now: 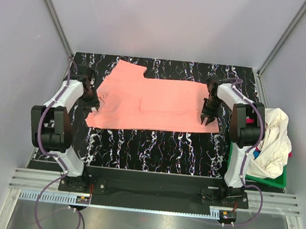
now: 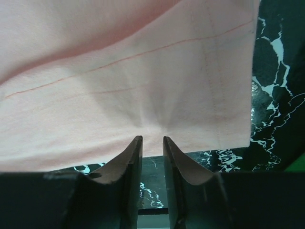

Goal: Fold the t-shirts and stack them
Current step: Fold the tshirt

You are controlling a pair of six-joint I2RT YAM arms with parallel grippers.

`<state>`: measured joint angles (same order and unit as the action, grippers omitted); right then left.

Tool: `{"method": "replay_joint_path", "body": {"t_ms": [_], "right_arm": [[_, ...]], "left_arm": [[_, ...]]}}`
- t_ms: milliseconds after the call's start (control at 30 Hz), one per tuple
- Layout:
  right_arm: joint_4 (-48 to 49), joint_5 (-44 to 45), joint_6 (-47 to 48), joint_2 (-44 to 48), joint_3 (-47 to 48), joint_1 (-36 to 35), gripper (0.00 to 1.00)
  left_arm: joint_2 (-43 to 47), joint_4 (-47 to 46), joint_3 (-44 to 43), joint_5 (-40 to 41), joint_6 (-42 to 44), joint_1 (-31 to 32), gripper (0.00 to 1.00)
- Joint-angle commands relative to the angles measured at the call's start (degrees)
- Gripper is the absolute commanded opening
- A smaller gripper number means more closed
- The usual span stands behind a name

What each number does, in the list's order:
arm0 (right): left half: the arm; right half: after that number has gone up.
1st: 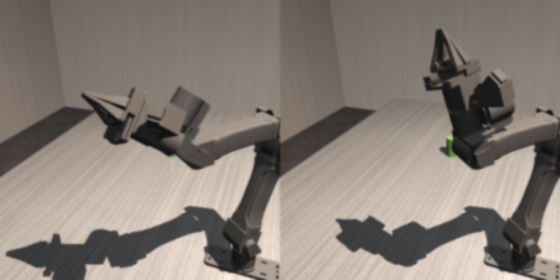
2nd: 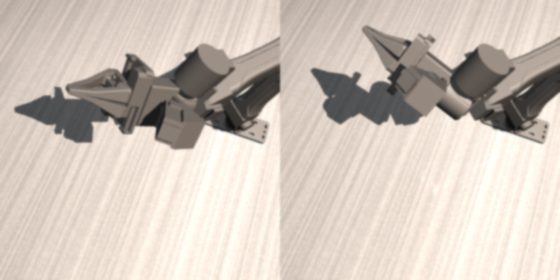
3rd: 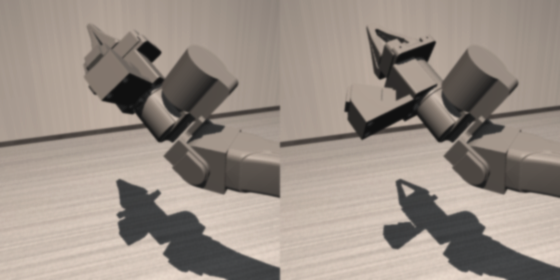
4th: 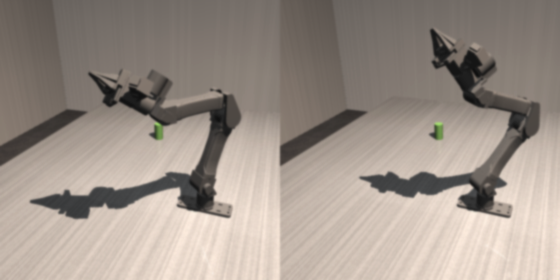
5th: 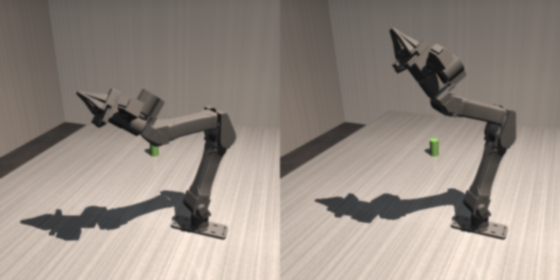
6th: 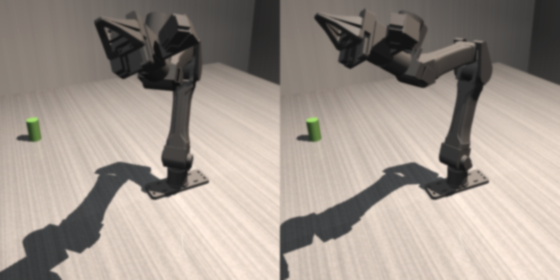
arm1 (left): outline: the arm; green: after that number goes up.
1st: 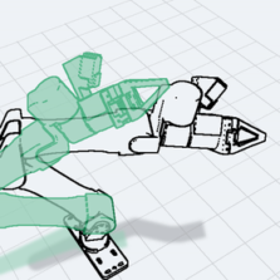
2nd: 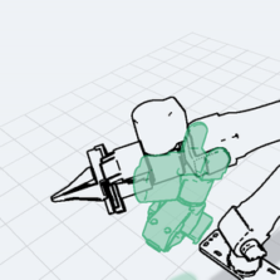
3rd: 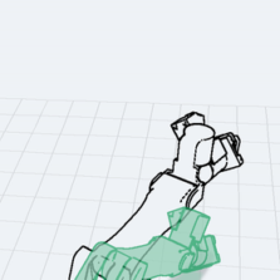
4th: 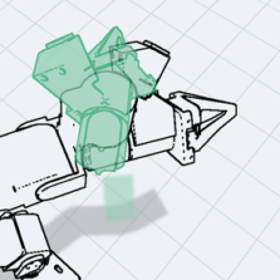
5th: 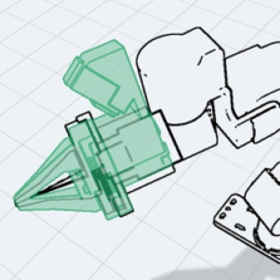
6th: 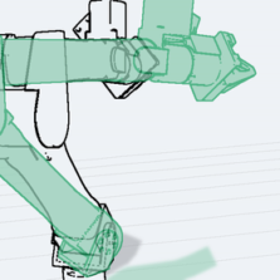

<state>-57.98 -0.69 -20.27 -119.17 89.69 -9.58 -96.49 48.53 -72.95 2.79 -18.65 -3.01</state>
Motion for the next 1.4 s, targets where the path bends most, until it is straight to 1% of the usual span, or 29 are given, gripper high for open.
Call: {"method": "replay_joint_path", "body": {"t_ms": [0,133,233,333,400,433,533,567,700,733,800,833,900,933,1000,1033,1067,1100,1133,1167,1200,1233,1267,1300,1333,1367], "right_arm": [[-2.14,2.88,1.11,0.61,3.47,0.44,0.32],[-1.36,3.32,1.29,-0.26,3.56,0.79,0.34],[-0.48,3.33,1.46,-2.37,3.39,1.85,0.35],[0.58,3.59,1.64,-3.6,1.99,2.55,0.35],[0.5,3.33,1.38,-4.05,1.19,2.64,0.35],[0.93,2.8,1.38,-3.79,-0.46,2.64,0.36],[1.98,2.01,0.32,-1.69,-5.11,2.47,0.36],[2.25,1.4,-0.2,-1.07,-6.44,2.55,0.36],[3.83,0.95,-1.35,2.36,-13.04,2.47,0.37],[4.36,-0.53,-1.52,3.76,-15.22,2.38,0.37],[4.8,-1.68,-2.14,5.61,-17.08,1.41,0.37],[4.71,-2.29,-2.14,6.14,-18.31,-0.07,0.38],[4.45,-2.82,-2.93,8.07,-19.02,-2.18,0.39],[4.45,-3.87,-3.37,8.52,-19.72,-3.67,0.39],[4.8,-5.72,-4.86,9.31,-20.34,-8.15,0.4],[5.24,-8.25,-5.56,9.57,-20.87,-9.65,0.4],[5.5,-9.93,-6.96,9.84,-21.05,-11.14,0.4],[6.03,-11.77,-7.67,9.93,-21.4,-14.46,0.4],[6.73,-14.49,-8.2,10.45,-21.92,-15.89,0.4],[6.91,-15.3,-8.73,10.89,-21.93,-17.64,0.4],[6.91,-15.83,-8.64,12.2,-21.84,-20.01,0.4],[6.82,-16.44,-8.47,13.17,-21.4,-20.99,0.41],[6.82,-16.36,-7.95,14.4,-21.22,-21.44,0.42],[6.74,-16.1,-7.77,16.76,-20.96,-21.62,0.43],[6.21,-14.97,-7.5,17.91,-20.09,-21.53,0.44],[5.6,-14.0,-6.28,18.79,-19.3,-21.62,0.48]], "left_arm": [[1.04,-0.63,1.57,-6.83,-4.54,0.63,0.35],[1.04,-3.44,4.83,-7.18,-7.0,0.63,0.35],[-2.9,-3.88,6.85,-6.92,-10.34,-0.33,0.34],[-4.93,-4.93,8.26,-5.87,-12.37,-1.73,0.34],[-6.6,-5.03,7.39,-4.46,-12.37,-2.27,0.34],[-7.57,-4.59,6.69,-2.98,-12.37,-2.36,0.35],[-9.06,-4.68,4.05,-2.09,-12.46,-2.36,0.36],[-10.81,-4.5,3.26,-0.87,-12.63,-2.36,0.37],[-16.97,-1.43,-3.85,0.99,-12.46,-2.44,0.37],[-18.28,-1.16,-7.18,1.86,-11.94,-2.44,0.37],[-22.85,1.02,-11.06,4.76,-10.71,-2.71,0.37],[-26.0,1.99,-16.12,5.55,-10.18,-3.06,0.37],[-29.01,4.63,-21.77,7.14,-8.69,-3.32,0.37],[-31.8,5.16,-27.37,7.06,-7.81,-3.41,0.37],[-34.81,7.35,-34.42,8.99,-5.96,-3.32,0.38],[-38.04,8.32,-37.85,9.34,-5.35,-3.41,0.38],[-39.46,9.2,-45.45,10.65,-4.12,-3.32,0.39],[-40.61,11.73,-48.66,11.44,-3.93,-3.32,0.4],[-41.32,12.63,-51.56,12.32,-3.58,-3.24,0.42],[-40.72,13.07,-53.51,14.77,-3.06,-3.15,0.44],[-39.49,12.82,-53.09,15.84,-2.79,-3.06,0.46],[-35.74,11.94,-51.96,16.89,-2.53,-2.89,0.52],[-33.35,11.33,-50.55,18.38,-2.35,-2.88,0.54],[-30.89,9.93,-46.54,18.74,-2.35,-2.71,0.56],[-25.65,9.22,-44.41,18.75,-2.44,-2.27,0.57],[-22.98,8.43,-41.78,17.79,-2.79,-1.92,0.59]]}}
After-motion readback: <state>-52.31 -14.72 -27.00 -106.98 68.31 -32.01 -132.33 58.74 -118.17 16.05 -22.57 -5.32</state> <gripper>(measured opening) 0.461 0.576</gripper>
